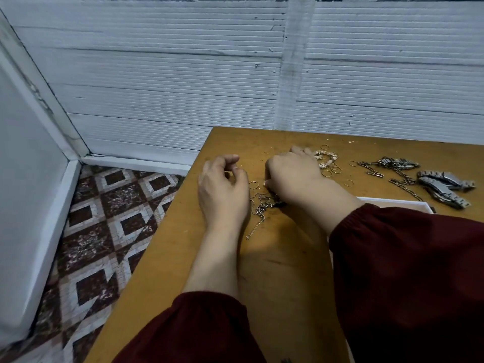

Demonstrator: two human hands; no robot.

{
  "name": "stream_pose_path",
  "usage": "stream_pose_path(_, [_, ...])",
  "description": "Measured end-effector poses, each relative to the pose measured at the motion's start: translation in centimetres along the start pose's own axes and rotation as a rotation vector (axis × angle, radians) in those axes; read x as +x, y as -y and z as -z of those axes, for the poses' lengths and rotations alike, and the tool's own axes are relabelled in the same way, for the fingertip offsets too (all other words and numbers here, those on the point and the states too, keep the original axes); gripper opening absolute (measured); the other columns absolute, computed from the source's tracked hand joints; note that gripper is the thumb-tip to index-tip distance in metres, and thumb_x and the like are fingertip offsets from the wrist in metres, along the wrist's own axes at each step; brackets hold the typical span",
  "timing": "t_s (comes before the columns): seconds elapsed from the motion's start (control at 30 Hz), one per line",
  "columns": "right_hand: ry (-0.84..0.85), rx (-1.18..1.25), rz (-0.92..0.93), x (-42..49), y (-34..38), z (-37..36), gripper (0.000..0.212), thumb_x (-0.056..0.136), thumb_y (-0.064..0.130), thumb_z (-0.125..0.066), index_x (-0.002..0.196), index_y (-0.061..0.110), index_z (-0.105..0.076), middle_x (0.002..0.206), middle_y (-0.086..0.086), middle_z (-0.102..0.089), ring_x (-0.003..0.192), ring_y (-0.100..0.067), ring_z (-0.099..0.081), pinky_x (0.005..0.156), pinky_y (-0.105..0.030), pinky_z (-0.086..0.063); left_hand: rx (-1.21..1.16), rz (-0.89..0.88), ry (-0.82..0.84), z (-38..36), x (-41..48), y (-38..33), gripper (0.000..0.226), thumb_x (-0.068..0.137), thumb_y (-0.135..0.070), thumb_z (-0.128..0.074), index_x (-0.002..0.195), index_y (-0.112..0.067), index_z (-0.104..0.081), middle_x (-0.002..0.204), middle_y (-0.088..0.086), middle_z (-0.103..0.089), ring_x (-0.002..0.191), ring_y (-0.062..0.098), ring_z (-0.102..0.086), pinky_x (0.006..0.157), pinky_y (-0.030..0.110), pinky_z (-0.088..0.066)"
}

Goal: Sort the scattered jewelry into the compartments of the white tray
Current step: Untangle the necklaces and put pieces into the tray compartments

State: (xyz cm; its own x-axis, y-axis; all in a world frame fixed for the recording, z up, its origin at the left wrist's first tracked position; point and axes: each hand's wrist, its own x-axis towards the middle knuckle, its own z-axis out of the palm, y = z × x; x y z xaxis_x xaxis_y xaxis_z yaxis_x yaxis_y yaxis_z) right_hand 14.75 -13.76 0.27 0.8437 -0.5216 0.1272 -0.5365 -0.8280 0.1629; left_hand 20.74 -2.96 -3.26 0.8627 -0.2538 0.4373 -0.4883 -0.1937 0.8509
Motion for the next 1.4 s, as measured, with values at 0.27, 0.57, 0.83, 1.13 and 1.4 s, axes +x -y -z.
stream_pose_path(0.27, [-0.008,0.52,-0.14,-0.5,-2.5,1.8,0.019,0.089,0.04,-0.061,0.082,0.023,-0.06,0.09,0.002,-0.064,0.093,-0.022,-0.059,0.082,-0.034,-0.043,-0.014,0.008,-0.002,0.0,-0.1,-0.3,0.017,0.086,-0.014,-0.056,0.095,-0.022,-0.067,0.096,-0.001,-0.066,0.088,0.018,-0.061,0.08,0.036,-0.051])
stream_pose_path(0.57, [-0.169,0.953,-0.172,-1.5,-4.6,3.8,0.013,0.092,0.026,-0.059,0.089,0.015,-0.066,0.084,0.003,-0.065,0.074,-0.01,-0.055,0.061,-0.021,-0.04,-0.005,-0.002,0.125,-0.2,-0.2,-0.2,0.015,0.084,-0.02,-0.057,0.094,-0.025,-0.067,0.096,-0.002,-0.066,0.092,0.019,-0.06,0.084,0.033,-0.049])
stream_pose_path(0.83, [-0.325,1.15,-0.211,-2.9,-5.2,4.7,0.017,0.092,0.021,-0.057,0.077,0.022,-0.063,0.083,0.001,-0.07,0.068,-0.01,-0.053,0.069,-0.031,-0.046,0.297,-0.141,0.511,0.0,-1.3,-1.3,0.008,0.075,-0.038,-0.072,0.081,-0.038,-0.068,0.102,-0.011,-0.047,0.106,0.012,-0.031,0.089,0.026,-0.022])
stream_pose_path(1.13, [-0.408,1.355,-0.211,-4.9,-5.5,5.3,0.015,0.094,0.013,-0.056,0.08,0.017,-0.06,0.075,0.005,-0.065,0.061,-0.004,-0.05,0.061,-0.013,-0.042,0.389,-0.159,0.587,-0.1,-1.4,-1.3,0.015,0.07,-0.045,-0.078,0.081,-0.037,-0.072,0.109,-0.014,-0.051,0.11,0.014,-0.031,0.081,0.028,-0.017])
stream_pose_path(1.4, [-0.45,1.416,-0.215,-5.9,-5.9,5.6,0.007,0.094,0.01,-0.055,0.09,0.01,-0.061,0.077,0.002,-0.064,0.055,0.007,-0.051,0.055,-0.006,-0.039,0.456,-0.23,0.568,-0.1,-1.5,-1.5,0.014,0.074,-0.045,-0.075,0.083,-0.034,-0.073,0.106,-0.018,-0.053,0.108,0.014,-0.031,0.078,0.029,-0.015])
